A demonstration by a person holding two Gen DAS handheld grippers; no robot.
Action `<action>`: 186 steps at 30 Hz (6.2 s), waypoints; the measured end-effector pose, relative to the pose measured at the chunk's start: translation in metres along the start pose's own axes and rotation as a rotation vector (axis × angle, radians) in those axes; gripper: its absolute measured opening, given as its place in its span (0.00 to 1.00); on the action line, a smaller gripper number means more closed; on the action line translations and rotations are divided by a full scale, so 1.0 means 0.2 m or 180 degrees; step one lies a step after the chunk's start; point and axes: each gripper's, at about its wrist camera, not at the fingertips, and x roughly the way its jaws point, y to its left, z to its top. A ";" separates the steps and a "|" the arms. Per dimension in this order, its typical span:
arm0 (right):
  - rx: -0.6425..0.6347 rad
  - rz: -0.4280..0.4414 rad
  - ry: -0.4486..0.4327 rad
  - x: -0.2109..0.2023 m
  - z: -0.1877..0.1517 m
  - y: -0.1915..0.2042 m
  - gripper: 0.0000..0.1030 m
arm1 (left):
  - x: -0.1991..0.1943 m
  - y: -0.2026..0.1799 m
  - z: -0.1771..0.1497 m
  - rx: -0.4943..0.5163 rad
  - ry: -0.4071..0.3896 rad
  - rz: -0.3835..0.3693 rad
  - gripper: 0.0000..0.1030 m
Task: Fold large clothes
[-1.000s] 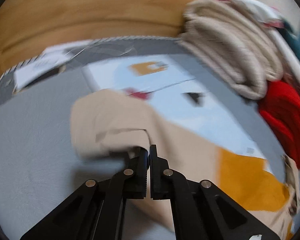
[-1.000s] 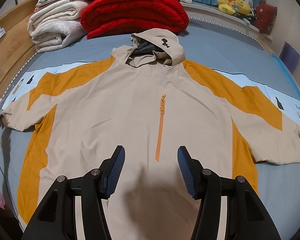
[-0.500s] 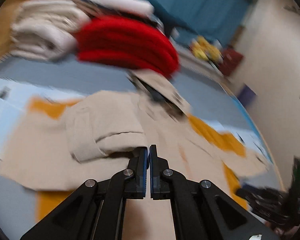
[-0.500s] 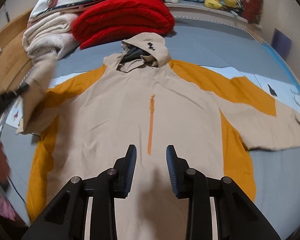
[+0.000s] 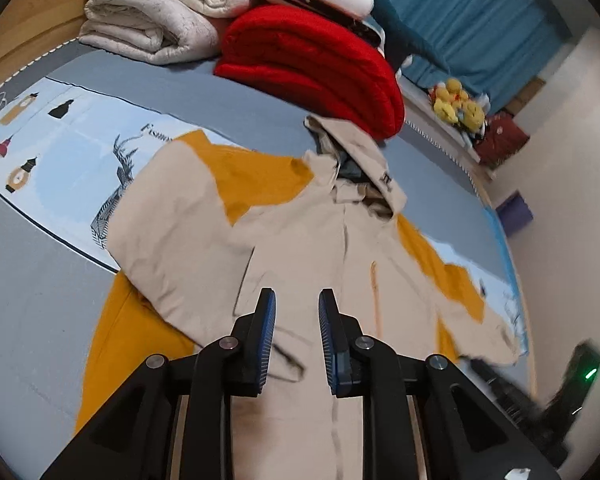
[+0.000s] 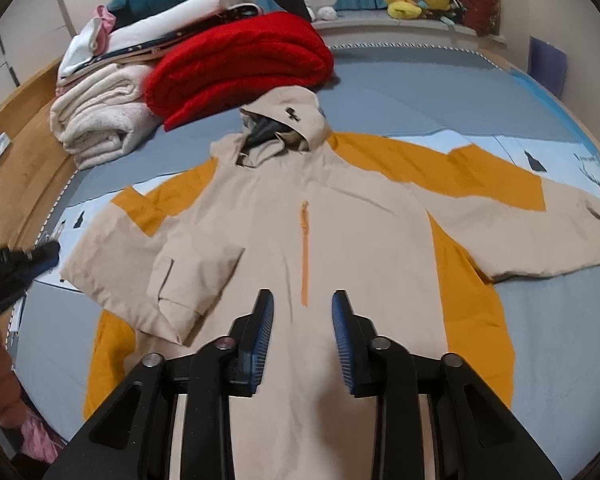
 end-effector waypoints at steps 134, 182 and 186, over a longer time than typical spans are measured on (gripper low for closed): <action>0.1517 -0.0722 -0.0177 0.10 0.17 -1.45 0.41 | 0.40 -0.19 -0.22 0.0838 0.0571 0.0563 0.22; 0.2870 -0.1294 -0.1037 0.11 0.03 -2.72 0.03 | 0.68 -0.16 -0.07 0.0784 0.0727 0.0575 0.22; 0.2287 -0.1358 -0.1246 0.01 0.26 -2.43 0.02 | 0.63 -0.16 -0.05 0.0737 0.0668 0.0551 0.22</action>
